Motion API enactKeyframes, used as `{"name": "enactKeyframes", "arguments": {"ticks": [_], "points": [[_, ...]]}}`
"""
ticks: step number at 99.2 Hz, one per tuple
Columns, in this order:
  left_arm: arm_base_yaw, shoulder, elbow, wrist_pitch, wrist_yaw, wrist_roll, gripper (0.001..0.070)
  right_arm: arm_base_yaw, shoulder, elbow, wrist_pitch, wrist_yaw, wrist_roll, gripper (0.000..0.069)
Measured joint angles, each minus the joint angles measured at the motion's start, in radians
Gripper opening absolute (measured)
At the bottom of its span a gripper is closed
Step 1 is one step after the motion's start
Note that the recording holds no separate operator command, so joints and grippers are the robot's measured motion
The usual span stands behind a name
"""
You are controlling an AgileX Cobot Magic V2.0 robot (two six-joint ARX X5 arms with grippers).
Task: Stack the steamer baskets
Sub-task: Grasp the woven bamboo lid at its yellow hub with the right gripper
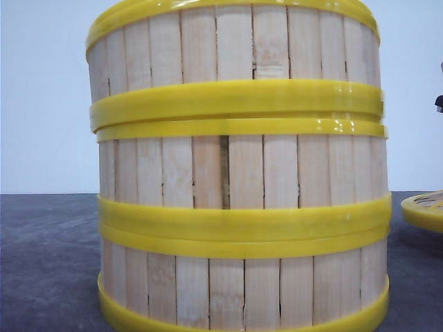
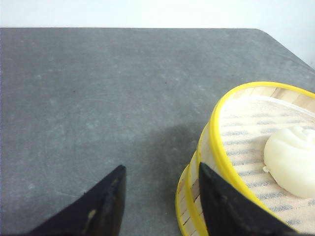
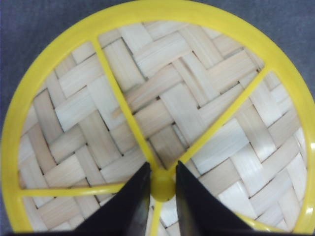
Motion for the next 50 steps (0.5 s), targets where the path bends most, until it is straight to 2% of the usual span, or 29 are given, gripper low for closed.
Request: {"name": "enactKeyframes", "arguments": {"ticks": [30, 50], "points": [[0.0, 0.0, 0.0, 0.0, 0.0, 0.0, 0.0275, 0.0, -0.048, 0.006, -0.05, -0.01, -0.004, 0.0059], [0.0, 0.0, 0.0, 0.0, 0.0, 0.0, 0.0275, 0.004, -0.095, 0.138, -0.11, -0.037, -0.019, 0.0058]]}}
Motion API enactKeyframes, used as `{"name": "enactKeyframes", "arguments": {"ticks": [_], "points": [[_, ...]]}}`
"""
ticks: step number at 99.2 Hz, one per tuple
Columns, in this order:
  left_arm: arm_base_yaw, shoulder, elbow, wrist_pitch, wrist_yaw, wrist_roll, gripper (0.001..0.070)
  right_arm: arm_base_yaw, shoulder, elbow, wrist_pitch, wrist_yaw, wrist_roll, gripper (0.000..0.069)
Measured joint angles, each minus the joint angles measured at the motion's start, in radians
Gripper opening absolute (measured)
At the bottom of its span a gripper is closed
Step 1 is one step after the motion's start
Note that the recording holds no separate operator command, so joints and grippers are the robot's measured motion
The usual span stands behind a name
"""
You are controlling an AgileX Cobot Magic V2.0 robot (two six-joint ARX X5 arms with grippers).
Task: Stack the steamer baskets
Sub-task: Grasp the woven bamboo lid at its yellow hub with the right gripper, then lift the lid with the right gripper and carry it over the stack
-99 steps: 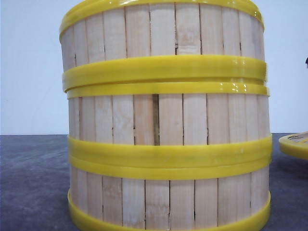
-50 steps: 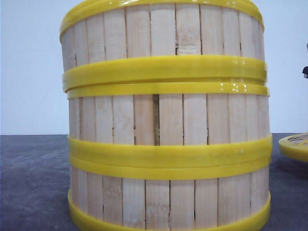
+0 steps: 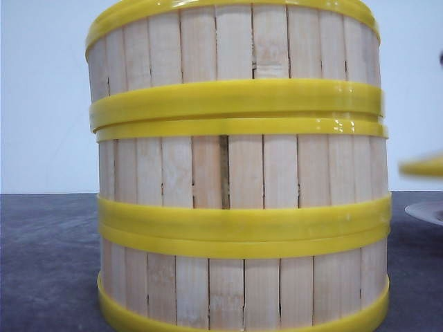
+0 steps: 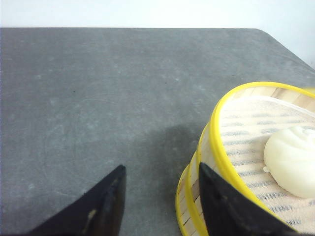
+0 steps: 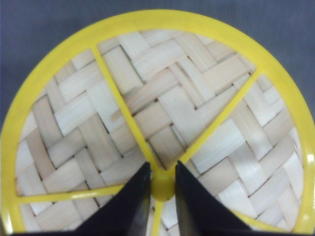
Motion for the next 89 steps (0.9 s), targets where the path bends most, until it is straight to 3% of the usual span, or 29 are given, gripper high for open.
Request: {"name": "enactKeyframes", "arguments": {"ticks": [21, 38, 66, 89], "points": [[0.0, 0.0, 0.0, 0.0, 0.0, 0.0, 0.0275, 0.06, -0.035, 0.23, -0.117, -0.125, -0.01, 0.0058], [0.0, 0.0, 0.0, 0.002, 0.0, 0.0, 0.0275, 0.191, -0.04, 0.435, -0.159, -0.213, -0.011, 0.0058], [0.0, 0.0, 0.0, 0.005, 0.0, 0.0, 0.0275, 0.531, -0.009, 0.559, -0.173, -0.2, -0.011, 0.0057], [0.0, 0.0, 0.0, 0.005, 0.0, 0.0, 0.0275, 0.775, 0.088, 0.566, -0.179, -0.085, -0.013, 0.0056]]}}
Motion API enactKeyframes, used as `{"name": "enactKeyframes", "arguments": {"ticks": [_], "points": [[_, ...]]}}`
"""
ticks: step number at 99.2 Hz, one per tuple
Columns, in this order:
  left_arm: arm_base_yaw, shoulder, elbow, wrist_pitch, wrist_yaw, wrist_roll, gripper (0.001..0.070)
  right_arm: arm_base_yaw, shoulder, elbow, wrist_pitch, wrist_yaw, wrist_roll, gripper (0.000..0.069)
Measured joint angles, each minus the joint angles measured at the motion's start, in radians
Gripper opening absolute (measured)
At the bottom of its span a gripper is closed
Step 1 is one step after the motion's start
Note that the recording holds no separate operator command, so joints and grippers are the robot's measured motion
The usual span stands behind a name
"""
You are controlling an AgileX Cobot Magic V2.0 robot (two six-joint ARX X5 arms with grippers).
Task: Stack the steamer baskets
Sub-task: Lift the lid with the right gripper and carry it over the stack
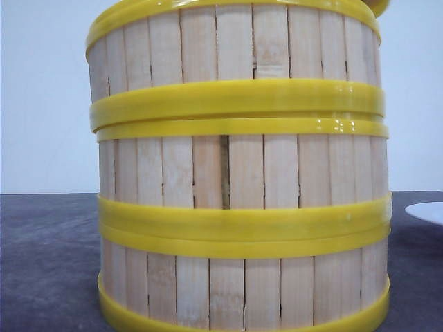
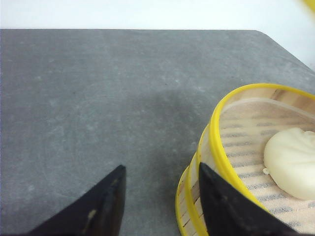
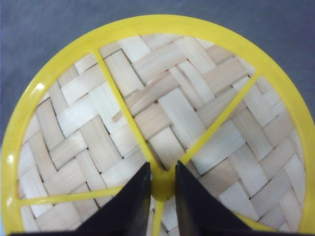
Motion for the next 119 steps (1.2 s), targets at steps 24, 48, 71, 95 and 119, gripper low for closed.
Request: {"name": "enactKeyframes", "arguments": {"ticks": [24, 48, 71, 95, 119], "points": [[0.0, 0.0, 0.0, 0.0, 0.0, 0.0, 0.0275, 0.122, 0.083, 0.0, -0.039, 0.091, -0.023, 0.0056], [0.0, 0.0, 0.0, 0.0, 0.0, 0.0, 0.0275, 0.158, 0.096, 0.0, -0.061, 0.109, -0.024, 0.0056], [0.0, 0.0, 0.0, 0.0, 0.0, 0.0, 0.0275, 0.162, 0.121, 0.001, -0.084, 0.11, -0.024, 0.0056], [0.0, 0.0, 0.0, 0.0, 0.0, 0.0, 0.0275, 0.165, 0.126, 0.002, -0.082, 0.111, -0.024, 0.0056], [0.0, 0.0, 0.0, 0.0, 0.0, 0.0, 0.0275, 0.169, 0.137, 0.002, -0.082, 0.108, -0.024, 0.0056]]}}
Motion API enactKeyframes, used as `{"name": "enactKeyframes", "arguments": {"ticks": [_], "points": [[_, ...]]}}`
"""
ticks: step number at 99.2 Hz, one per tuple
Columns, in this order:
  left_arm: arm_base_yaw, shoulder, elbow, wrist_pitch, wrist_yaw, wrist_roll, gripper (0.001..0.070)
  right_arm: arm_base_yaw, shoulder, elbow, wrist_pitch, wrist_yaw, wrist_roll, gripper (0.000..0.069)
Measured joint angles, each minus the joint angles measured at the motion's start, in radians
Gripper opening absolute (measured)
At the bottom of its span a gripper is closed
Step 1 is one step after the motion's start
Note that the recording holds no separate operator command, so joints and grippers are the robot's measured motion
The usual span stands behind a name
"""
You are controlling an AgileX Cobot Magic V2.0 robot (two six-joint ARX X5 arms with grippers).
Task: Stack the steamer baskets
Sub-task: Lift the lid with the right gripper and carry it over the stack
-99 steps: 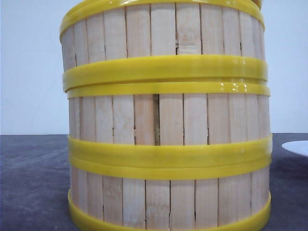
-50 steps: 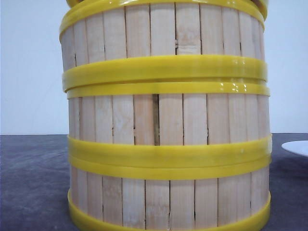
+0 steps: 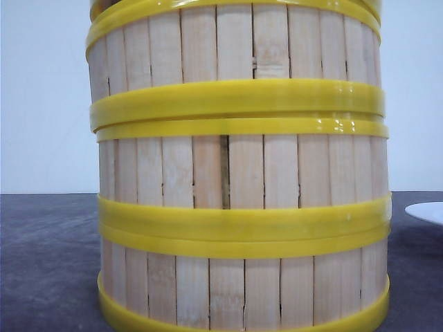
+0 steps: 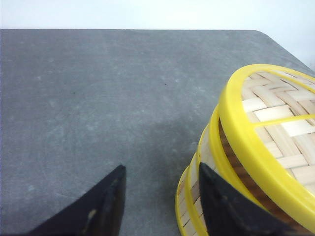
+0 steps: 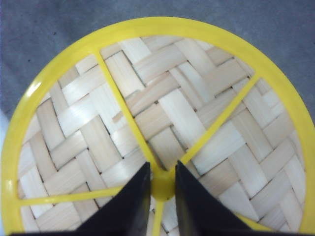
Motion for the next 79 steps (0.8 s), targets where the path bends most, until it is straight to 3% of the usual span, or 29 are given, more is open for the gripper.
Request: {"name": "enactKeyframes", "arguments": {"ticks": [72, 79], "points": [[0.0, 0.0, 0.0, -0.005, 0.0, 0.0, 0.0275, 0.006, 0.05, 0.004, 0.006, -0.018, -0.015, 0.0057], [0.0, 0.0, 0.0, -0.005, 0.0, 0.0, 0.0275, 0.006, 0.05, 0.004, 0.006, -0.018, -0.016, 0.0082]]}}
